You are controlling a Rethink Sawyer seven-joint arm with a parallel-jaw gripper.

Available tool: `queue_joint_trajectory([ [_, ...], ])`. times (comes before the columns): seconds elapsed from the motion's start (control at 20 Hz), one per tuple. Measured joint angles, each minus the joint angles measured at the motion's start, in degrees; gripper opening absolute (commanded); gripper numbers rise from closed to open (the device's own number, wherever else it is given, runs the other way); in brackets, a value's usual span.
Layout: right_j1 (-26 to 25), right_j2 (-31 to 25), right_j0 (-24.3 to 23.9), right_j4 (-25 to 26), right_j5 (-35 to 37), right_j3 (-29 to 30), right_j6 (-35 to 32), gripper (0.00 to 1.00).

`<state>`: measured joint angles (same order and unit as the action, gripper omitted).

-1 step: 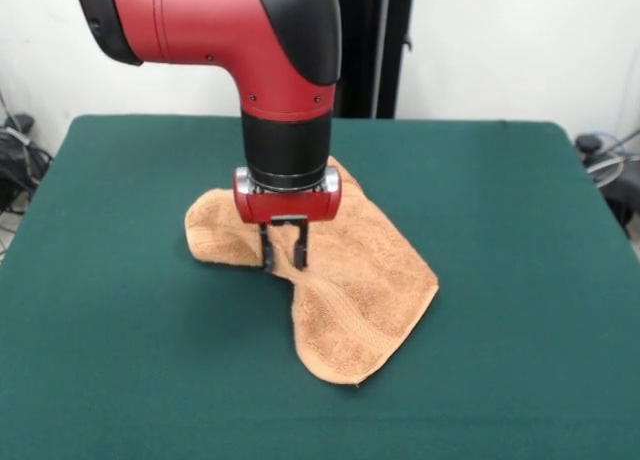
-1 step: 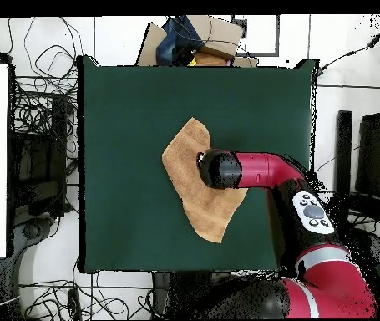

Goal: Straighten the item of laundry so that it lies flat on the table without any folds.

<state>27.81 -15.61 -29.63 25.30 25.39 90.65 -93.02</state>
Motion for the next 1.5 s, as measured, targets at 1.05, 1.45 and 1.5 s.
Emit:
queue_joint_trajectory([
  [1.05,0.3,0.0,0.5,0.0,0.3,0.1,0.0,0.0],
  [1.45,2.2,0.0,1.5,0.0,0.3,1.1,0.0,0.0],
  [1.5,2.4,0.0,1.6,0.0,0.3,1.2,0.0,0.0],
])
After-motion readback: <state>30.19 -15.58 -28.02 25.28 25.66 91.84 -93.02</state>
